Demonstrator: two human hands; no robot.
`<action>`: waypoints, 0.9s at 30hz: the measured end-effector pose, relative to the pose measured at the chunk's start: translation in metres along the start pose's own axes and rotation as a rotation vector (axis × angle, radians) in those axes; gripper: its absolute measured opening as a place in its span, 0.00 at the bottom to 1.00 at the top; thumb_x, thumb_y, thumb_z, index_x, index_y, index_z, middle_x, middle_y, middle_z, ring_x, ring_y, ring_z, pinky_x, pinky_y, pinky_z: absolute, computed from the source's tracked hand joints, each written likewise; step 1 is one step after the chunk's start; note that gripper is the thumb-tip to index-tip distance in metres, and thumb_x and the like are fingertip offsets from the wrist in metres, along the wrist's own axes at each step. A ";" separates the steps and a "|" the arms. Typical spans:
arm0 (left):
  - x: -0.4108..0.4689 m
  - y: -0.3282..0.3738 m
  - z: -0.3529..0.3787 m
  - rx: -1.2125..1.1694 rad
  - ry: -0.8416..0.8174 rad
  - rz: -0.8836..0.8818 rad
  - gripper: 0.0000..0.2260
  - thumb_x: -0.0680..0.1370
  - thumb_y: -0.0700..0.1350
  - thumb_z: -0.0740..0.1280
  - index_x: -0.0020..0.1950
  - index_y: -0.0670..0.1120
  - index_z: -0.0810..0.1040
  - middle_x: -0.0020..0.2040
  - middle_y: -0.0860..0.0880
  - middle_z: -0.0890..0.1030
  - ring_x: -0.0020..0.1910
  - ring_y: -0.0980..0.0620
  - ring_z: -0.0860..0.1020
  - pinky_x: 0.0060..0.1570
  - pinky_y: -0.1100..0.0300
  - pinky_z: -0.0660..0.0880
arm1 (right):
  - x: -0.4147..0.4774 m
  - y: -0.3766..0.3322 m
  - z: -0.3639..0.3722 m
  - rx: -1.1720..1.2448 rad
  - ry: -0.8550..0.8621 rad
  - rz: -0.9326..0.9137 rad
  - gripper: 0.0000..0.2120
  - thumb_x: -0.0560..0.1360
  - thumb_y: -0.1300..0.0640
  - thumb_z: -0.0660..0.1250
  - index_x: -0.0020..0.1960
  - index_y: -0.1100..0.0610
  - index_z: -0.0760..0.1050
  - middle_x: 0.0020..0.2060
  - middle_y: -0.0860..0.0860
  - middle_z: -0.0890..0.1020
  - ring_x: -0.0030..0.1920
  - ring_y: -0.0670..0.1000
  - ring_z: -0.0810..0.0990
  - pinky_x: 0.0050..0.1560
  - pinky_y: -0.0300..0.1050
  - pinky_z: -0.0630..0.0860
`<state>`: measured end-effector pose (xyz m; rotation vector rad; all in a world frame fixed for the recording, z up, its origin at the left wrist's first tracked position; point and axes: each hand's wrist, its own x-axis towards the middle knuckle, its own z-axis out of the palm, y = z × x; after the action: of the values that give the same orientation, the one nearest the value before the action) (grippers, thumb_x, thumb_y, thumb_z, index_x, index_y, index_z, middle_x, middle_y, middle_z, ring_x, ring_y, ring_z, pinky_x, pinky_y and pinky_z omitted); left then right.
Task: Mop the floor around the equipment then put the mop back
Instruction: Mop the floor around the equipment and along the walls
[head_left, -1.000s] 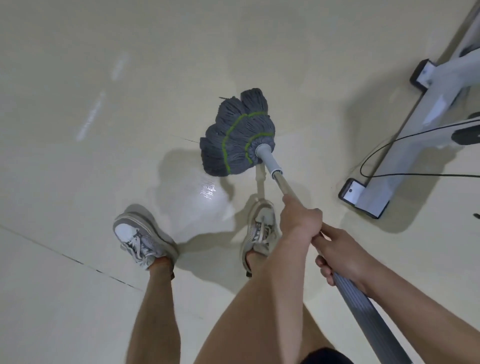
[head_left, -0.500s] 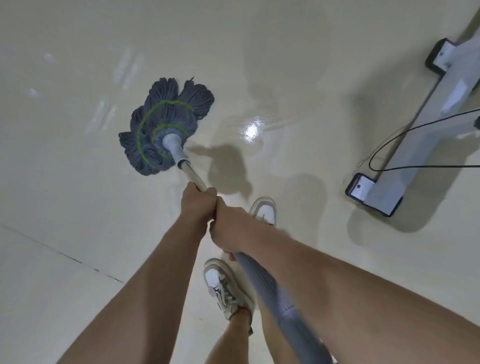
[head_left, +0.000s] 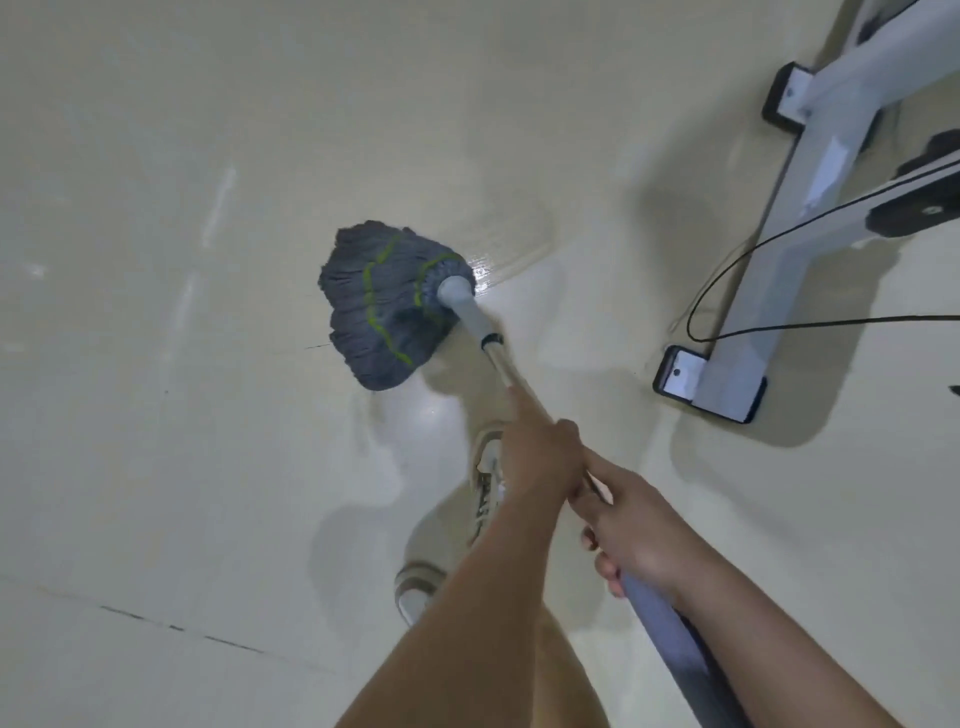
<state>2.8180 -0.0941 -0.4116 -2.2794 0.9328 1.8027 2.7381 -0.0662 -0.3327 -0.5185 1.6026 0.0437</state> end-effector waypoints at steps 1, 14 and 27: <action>-0.005 0.012 0.018 0.049 -0.057 0.045 0.29 0.80 0.45 0.59 0.79 0.42 0.51 0.58 0.39 0.79 0.51 0.41 0.78 0.45 0.54 0.71 | -0.008 0.007 -0.015 0.075 0.040 0.036 0.11 0.83 0.50 0.56 0.59 0.35 0.71 0.32 0.56 0.70 0.21 0.49 0.66 0.23 0.39 0.67; -0.034 0.005 0.079 0.158 -0.264 0.095 0.31 0.81 0.45 0.57 0.80 0.43 0.44 0.68 0.37 0.72 0.64 0.38 0.74 0.62 0.48 0.72 | -0.030 0.065 -0.023 0.072 0.155 0.130 0.11 0.83 0.57 0.52 0.59 0.49 0.70 0.26 0.55 0.70 0.18 0.49 0.66 0.22 0.39 0.68; -0.045 -0.224 -0.078 -0.158 0.167 -0.158 0.18 0.79 0.43 0.60 0.66 0.36 0.67 0.62 0.36 0.76 0.57 0.39 0.75 0.52 0.54 0.69 | -0.015 0.071 0.206 -0.589 -0.273 -0.027 0.25 0.77 0.64 0.51 0.73 0.52 0.58 0.37 0.58 0.77 0.20 0.53 0.74 0.17 0.35 0.68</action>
<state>2.9932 0.0720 -0.4132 -2.5511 0.6290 1.6979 2.9063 0.0703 -0.3619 -0.9441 1.3009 0.5558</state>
